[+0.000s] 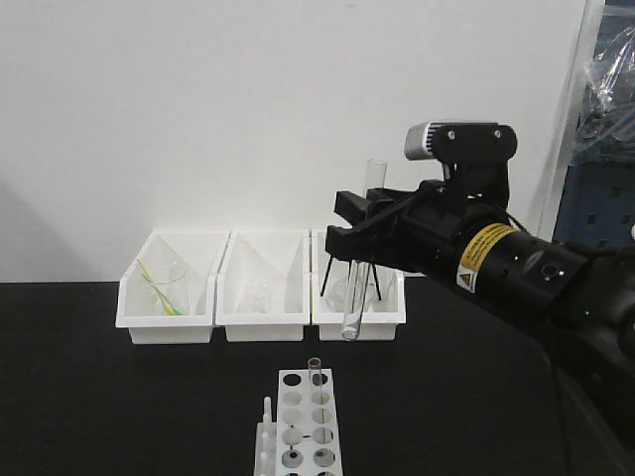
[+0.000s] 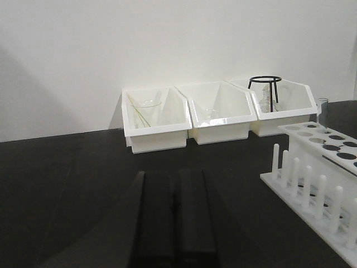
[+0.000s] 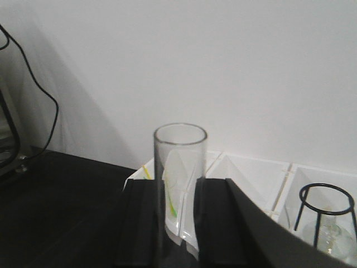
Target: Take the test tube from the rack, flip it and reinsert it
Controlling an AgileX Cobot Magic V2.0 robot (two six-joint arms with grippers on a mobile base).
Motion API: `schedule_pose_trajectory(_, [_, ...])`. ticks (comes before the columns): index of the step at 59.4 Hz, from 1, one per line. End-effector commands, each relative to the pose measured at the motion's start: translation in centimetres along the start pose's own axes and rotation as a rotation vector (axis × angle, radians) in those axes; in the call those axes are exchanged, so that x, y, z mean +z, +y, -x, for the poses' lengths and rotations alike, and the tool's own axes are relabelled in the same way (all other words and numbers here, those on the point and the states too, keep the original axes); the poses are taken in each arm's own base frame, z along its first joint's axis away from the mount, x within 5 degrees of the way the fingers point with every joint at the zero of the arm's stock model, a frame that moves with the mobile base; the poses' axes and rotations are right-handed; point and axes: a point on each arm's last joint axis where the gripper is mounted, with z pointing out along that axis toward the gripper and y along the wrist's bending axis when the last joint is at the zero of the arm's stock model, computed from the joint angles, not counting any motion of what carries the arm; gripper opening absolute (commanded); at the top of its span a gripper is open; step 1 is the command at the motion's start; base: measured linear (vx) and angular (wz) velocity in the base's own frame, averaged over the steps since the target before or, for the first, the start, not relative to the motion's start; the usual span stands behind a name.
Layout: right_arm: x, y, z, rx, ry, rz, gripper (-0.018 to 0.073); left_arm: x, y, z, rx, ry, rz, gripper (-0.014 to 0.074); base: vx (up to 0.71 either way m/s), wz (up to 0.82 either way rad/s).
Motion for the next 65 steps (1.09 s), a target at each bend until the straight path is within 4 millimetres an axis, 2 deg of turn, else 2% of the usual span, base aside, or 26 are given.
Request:
schedule_pose_trajectory(1, [-0.7, 1.1, 1.3, -0.045, -0.175, 0.123, -0.0007, -0.1, 0.0, 1.0, -0.002, -0.094, 0.002, -0.0006, 0.00, 0.00])
schedule_pose_trajectory(10, [-0.4, 1.8, -3.8, -0.135, -0.257, 0.272, -0.0007, -0.1, 0.0, 1.0, -0.002, -0.094, 0.002, -0.0006, 0.00, 0.00])
schedule_pose_trajectory(18, [0.1, 1.9, -7.4, -0.147, -0.269, 0.328, -0.0007, -0.1, 0.0, 1.0, -0.002, -0.094, 0.002, -0.0006, 0.00, 0.00])
schedule_pose_trajectory(29, [1.0, 1.7, -9.3, -0.153, -0.264, 0.348, -0.0007, -0.1, 0.0, 1.0, -0.002, -0.094, 0.002, -0.0006, 0.00, 0.00])
schedule_pose_trajectory(42, [1.6, 1.6, -10.6, -0.156, -0.258, 0.354, -0.0007, -0.1, 0.0, 1.0, -0.002, -0.094, 0.002, -0.0006, 0.00, 0.00])
schedule_pose_trajectory(65, [3.1, 1.1, -14.6, -0.136, -0.188, 0.363, -0.0007, -0.1, 0.0, 1.0, -0.002, -0.094, 0.002, -0.0006, 0.00, 0.00])
